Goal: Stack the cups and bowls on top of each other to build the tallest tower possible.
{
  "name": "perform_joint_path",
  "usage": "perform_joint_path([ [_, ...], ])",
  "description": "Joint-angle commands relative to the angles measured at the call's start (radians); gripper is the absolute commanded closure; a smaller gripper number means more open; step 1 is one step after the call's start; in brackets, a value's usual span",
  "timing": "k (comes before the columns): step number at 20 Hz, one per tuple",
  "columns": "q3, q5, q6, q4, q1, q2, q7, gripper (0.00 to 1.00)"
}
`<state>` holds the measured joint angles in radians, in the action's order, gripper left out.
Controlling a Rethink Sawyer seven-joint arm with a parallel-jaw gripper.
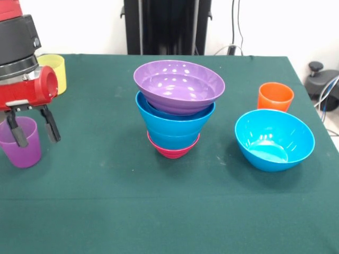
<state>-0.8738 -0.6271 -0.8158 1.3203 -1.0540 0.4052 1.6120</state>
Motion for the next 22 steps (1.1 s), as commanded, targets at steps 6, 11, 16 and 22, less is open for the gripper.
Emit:
perform_joint_path([
  [6, 0.058, -0.050, -0.099, 0.083, 0.004, 0.149, -0.246, 0.00],
  [11, 0.067, -0.061, -0.044, 0.126, -0.015, 0.136, -0.224, 0.00],
  [16, 0.075, -0.076, 0.000, 0.154, -0.034, 0.118, -0.208, 0.00],
  [22, 0.074, -0.091, 0.027, 0.174, -0.047, 0.103, -0.197, 0.00],
])
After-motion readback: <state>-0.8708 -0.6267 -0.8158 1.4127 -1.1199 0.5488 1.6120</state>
